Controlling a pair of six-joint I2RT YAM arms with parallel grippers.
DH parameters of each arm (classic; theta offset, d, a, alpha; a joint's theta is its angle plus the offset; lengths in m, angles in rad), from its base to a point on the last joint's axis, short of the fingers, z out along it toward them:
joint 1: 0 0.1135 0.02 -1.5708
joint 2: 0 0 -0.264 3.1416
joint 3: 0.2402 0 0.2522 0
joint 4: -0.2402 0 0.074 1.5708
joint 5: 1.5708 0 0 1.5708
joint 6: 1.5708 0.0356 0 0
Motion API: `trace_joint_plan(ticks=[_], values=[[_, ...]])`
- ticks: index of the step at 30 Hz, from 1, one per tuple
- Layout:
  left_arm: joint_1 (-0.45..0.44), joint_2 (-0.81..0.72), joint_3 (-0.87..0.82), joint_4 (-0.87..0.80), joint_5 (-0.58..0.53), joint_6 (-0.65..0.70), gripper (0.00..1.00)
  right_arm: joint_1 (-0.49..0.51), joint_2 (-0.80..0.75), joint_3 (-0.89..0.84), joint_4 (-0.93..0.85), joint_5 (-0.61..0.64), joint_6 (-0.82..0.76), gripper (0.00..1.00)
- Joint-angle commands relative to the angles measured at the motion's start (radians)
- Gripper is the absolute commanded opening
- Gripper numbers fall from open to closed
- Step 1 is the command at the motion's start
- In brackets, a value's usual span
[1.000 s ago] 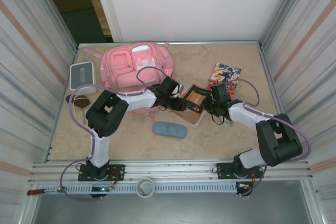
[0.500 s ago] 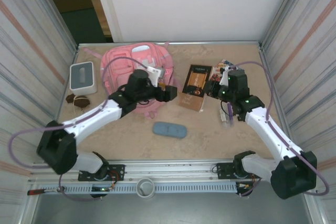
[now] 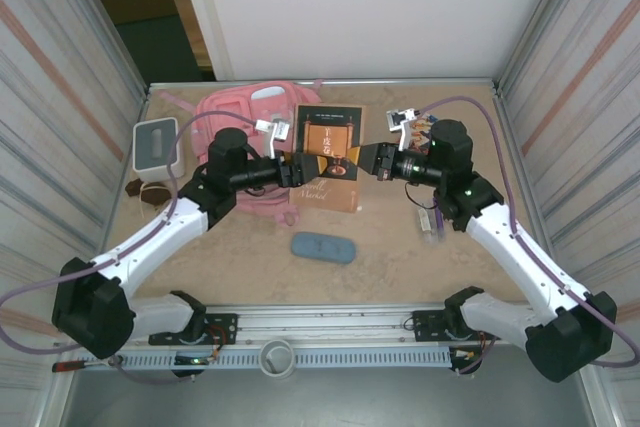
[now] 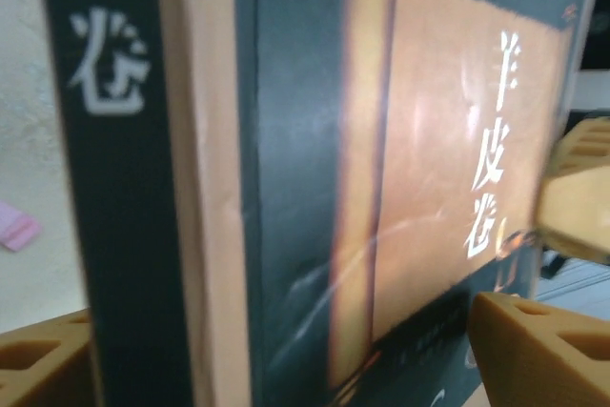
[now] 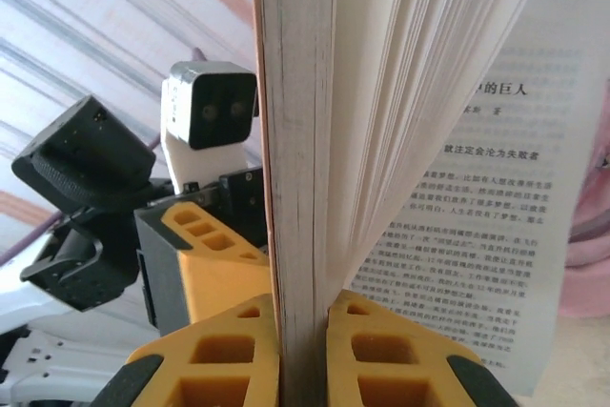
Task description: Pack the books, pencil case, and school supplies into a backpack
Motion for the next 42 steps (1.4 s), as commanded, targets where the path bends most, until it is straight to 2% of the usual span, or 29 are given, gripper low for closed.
trace_joint_plan(ticks=[1, 4, 8, 9, 11, 14, 15, 17, 18, 22, 26, 29, 31, 33, 35, 39, 41, 42], values=[[0.020, -0.059, -0.022, 0.114, 0.083, -0.094, 0.67, 0.005, 0.022, 0.045, 0.109, -0.043, 0.035, 0.00], [0.046, -0.086, -0.025, 0.114, 0.105, -0.105, 0.45, -0.002, 0.064, 0.074, 0.016, 0.007, -0.015, 0.01], [0.107, -0.119, -0.017, 0.104, 0.137, -0.102, 0.19, -0.048, 0.151, 0.128, -0.085, 0.016, -0.036, 0.14], [0.125, -0.122, -0.010, 0.101, 0.152, -0.100, 0.12, -0.065, 0.176, 0.137, -0.091, -0.006, -0.027, 0.21], [0.159, -0.122, 0.008, 0.100, 0.187, -0.100, 0.02, -0.102, 0.209, 0.146, -0.084, -0.060, -0.008, 0.42], [0.195, -0.114, 0.044, 0.110, 0.242, -0.103, 0.00, -0.125, 0.235, 0.155, -0.037, -0.142, -0.002, 0.65], [0.204, -0.110, 0.055, 0.120, 0.256, -0.109, 0.00, -0.124, 0.240, 0.154, -0.016, -0.154, 0.001, 0.80], [0.210, -0.103, 0.072, 0.160, 0.286, -0.130, 0.00, -0.106, 0.252, 0.137, 0.061, -0.173, 0.026, 0.96], [0.210, -0.099, 0.081, 0.177, 0.296, -0.140, 0.00, -0.093, 0.263, 0.131, 0.104, -0.193, 0.036, 0.99], [0.212, -0.079, 0.103, 0.255, 0.310, -0.200, 0.00, -0.058, 0.310, 0.122, 0.264, -0.246, 0.100, 0.99], [0.221, -0.059, 0.109, 0.294, 0.286, -0.250, 0.00, -0.046, 0.362, 0.108, 0.524, -0.304, 0.243, 0.99], [0.223, -0.046, 0.095, 0.339, 0.255, -0.289, 0.00, -0.035, 0.392, 0.115, 0.629, -0.312, 0.301, 1.00], [0.223, -0.031, 0.089, 0.366, 0.252, -0.311, 0.00, -0.024, 0.412, 0.128, 0.660, -0.314, 0.324, 0.91], [0.224, -0.019, 0.082, 0.358, 0.238, -0.314, 0.00, -0.015, 0.434, 0.141, 0.707, -0.320, 0.366, 0.65], [0.227, -0.008, 0.080, 0.315, 0.219, -0.296, 0.01, -0.015, 0.452, 0.148, 0.739, -0.321, 0.399, 0.47], [0.249, 0.008, 0.070, 0.223, 0.187, -0.238, 0.23, -0.056, 0.466, 0.141, 0.731, -0.307, 0.425, 0.10], [0.274, 0.010, 0.077, 0.134, 0.181, -0.169, 0.41, -0.099, 0.463, 0.133, 0.687, -0.297, 0.429, 0.00], [0.292, 0.009, 0.089, 0.052, 0.171, -0.110, 0.50, -0.128, 0.458, 0.131, 0.642, -0.294, 0.419, 0.00]])
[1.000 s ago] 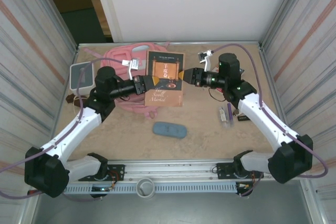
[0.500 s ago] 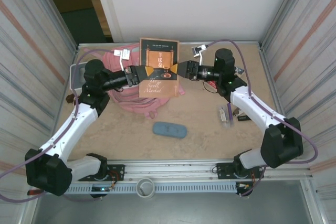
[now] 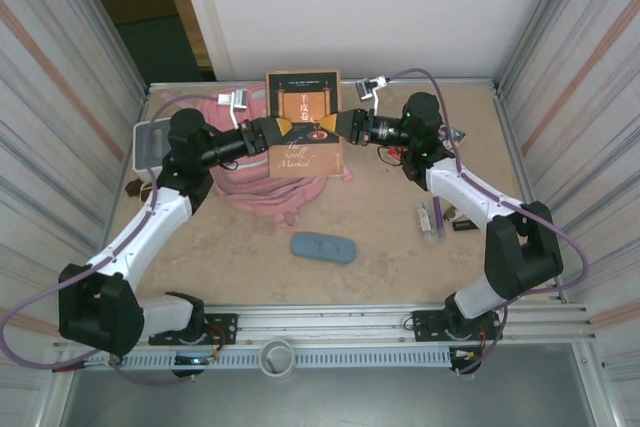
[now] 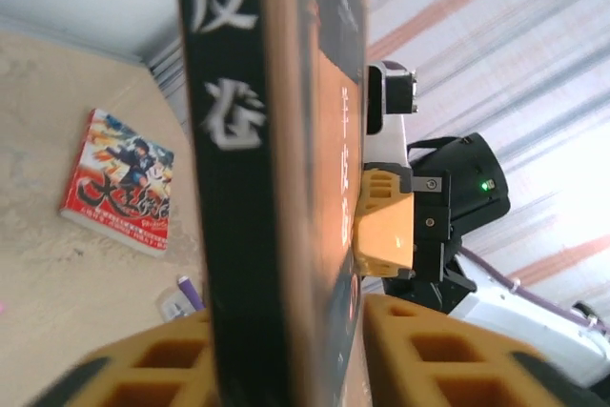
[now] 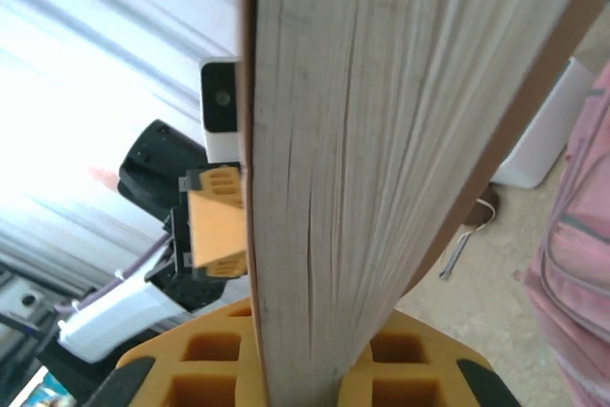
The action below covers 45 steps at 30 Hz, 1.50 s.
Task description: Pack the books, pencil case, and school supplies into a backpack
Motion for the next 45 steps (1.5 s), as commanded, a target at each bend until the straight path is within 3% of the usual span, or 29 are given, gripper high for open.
trace_joint_plan(ticks=[1, 2, 5, 8, 13, 17, 20, 27, 32, 35, 41, 45], values=[[0.055, -0.019, 0.040, -0.196, -0.044, 0.183, 0.56, -0.097, -0.006, 0.006, -0.073, 0.022, 0.008, 0.00], [0.068, -0.025, 0.068, -0.321, -0.093, 0.283, 0.62, -0.131, -0.017, 0.009, -0.148, 0.032, -0.019, 0.00], [0.055, -0.024, 0.155, -0.637, -0.384, 0.571, 0.74, -0.224, -0.037, 0.050, -0.413, 0.043, -0.141, 0.00], [0.024, 0.014, 0.208, -0.777, -0.568, 0.777, 0.82, -0.302, -0.037, 0.072, -0.589, 0.056, -0.219, 0.00], [-0.006, 0.116, 0.277, -0.877, -0.631, 0.944, 0.87, -0.374, -0.016, 0.069, -0.661, 0.042, -0.257, 0.00], [-0.077, 0.233, 0.334, -0.951, -0.829, 1.089, 0.92, -0.379, 0.009, 0.061, -0.661, 0.040, -0.264, 0.00], [-0.100, 0.317, 0.375, -1.006, -0.900, 1.168, 0.93, -0.379, 0.032, 0.054, -0.658, 0.026, -0.267, 0.00], [-0.125, 0.435, 0.387, -1.006, -0.917, 1.325, 0.94, -0.379, 0.033, 0.036, -0.668, 0.031, -0.273, 0.00], [-0.126, 0.523, 0.422, -1.022, -0.881, 1.353, 0.92, -0.379, 0.031, 0.033, -0.659, 0.023, -0.263, 0.00], [-0.124, 0.568, 0.446, -1.006, -0.925, 1.363, 0.90, -0.375, 0.032, 0.032, -0.666, 0.025, -0.266, 0.00], [-0.120, 0.621, 0.487, -0.996, -0.930, 1.378, 0.71, -0.353, 0.024, 0.045, -0.724, 0.047, -0.304, 0.00], [-0.121, 0.609, 0.473, -0.971, -0.893, 1.369, 0.47, -0.344, 0.014, 0.059, -0.782, 0.077, -0.339, 0.00]])
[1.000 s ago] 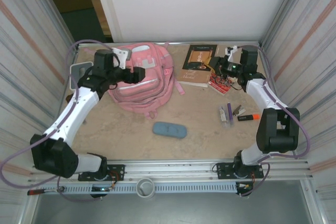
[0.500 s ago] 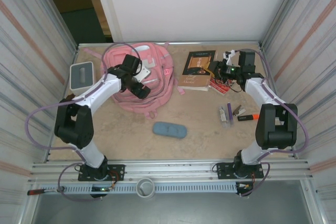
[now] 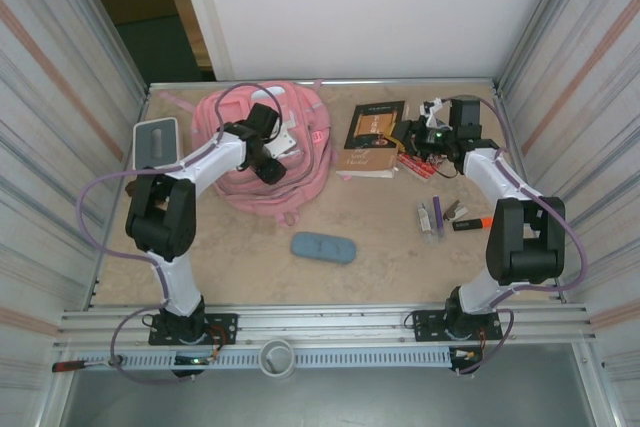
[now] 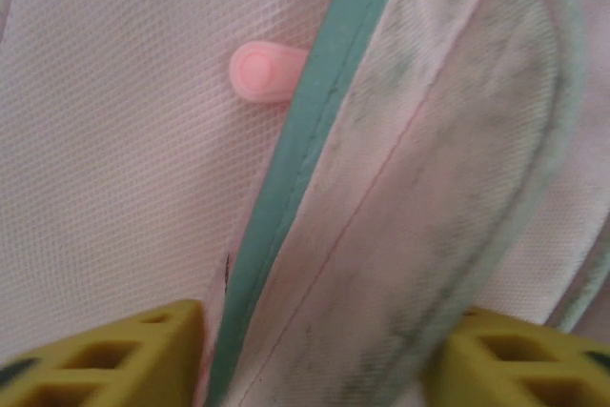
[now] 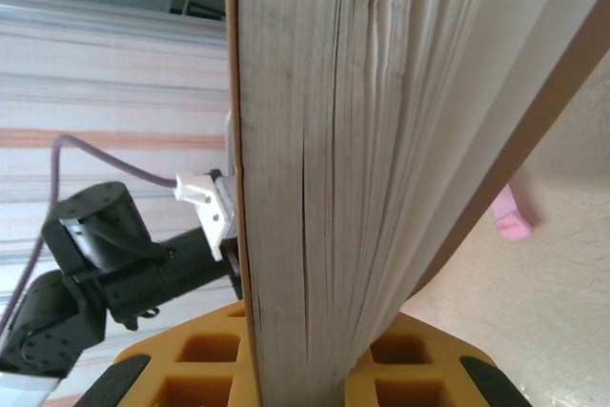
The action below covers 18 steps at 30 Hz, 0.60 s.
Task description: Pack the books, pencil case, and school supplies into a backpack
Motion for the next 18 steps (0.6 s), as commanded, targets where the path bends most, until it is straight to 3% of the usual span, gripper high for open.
trace_joint_plan(ticks=[1, 6, 14, 18], values=[[0.002, -0.016, 0.012, 0.028, 0.007, 0.004, 0.38, 0.010, -0.038, 0.046, -0.043, 0.002, -0.061, 0.00], [0.004, -0.100, 0.004, 0.078, 0.036, -0.027, 0.00, 0.014, -0.079, 0.047, -0.115, 0.053, -0.106, 0.00], [0.039, -0.268, 0.036, 0.156, 0.193, -0.087, 0.00, 0.091, -0.113, 0.012, -0.198, 0.109, -0.168, 0.00], [0.088, -0.303, 0.077, 0.185, 0.298, -0.122, 0.00, 0.175, -0.094, -0.008, -0.114, 0.082, -0.109, 0.00]])
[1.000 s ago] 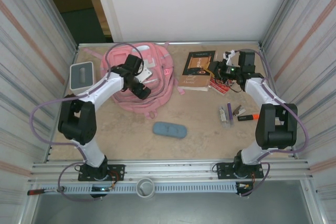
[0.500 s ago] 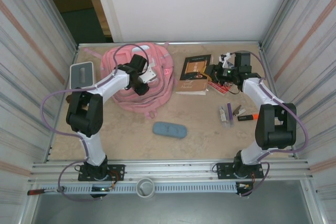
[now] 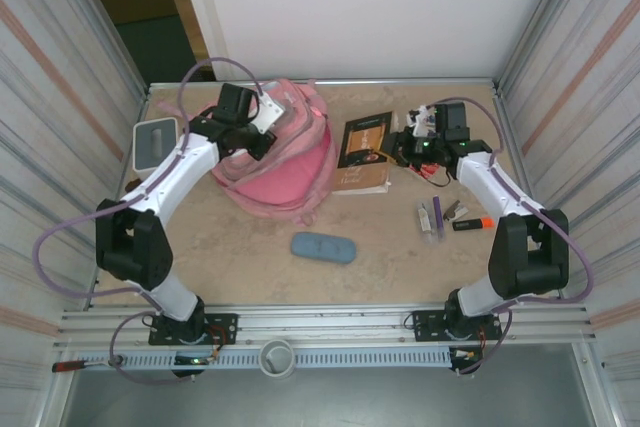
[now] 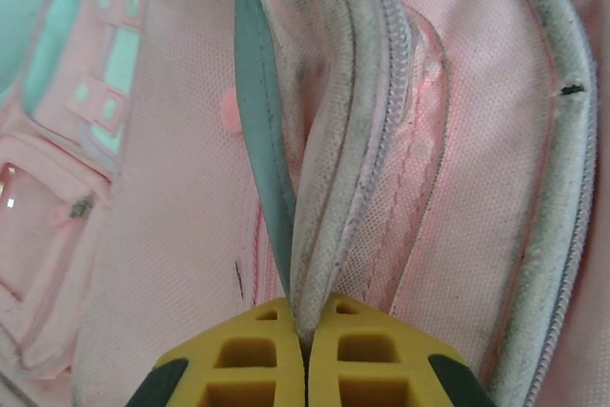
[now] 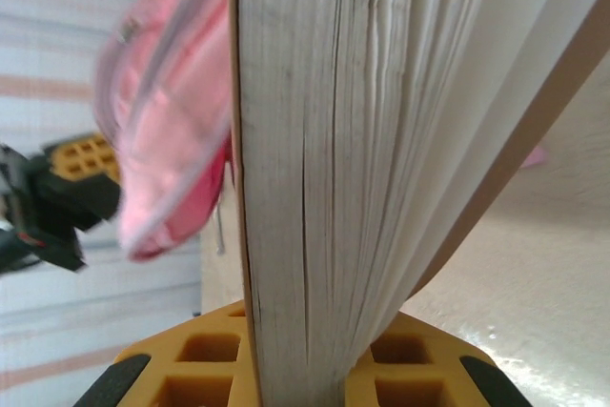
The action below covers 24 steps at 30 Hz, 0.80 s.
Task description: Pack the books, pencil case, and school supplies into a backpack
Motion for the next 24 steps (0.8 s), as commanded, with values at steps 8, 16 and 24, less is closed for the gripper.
trace_joint_plan(ticks=[8, 16, 24], values=[[0.083, -0.024, 0.148, 0.117, 0.238, -0.068, 0.00, 0.244, 0.102, 0.002, 0.374, 0.142, 0.290, 0.00], [0.098, 0.020, 0.217, 0.102, 0.264, -0.152, 0.00, 0.373, 0.299, 0.085, 0.685, 0.481, 0.547, 0.00], [0.117, 0.030, 0.223, 0.112, 0.325, -0.225, 0.00, 0.441, 0.544, 0.280, 0.853, 0.729, 0.623, 0.00]])
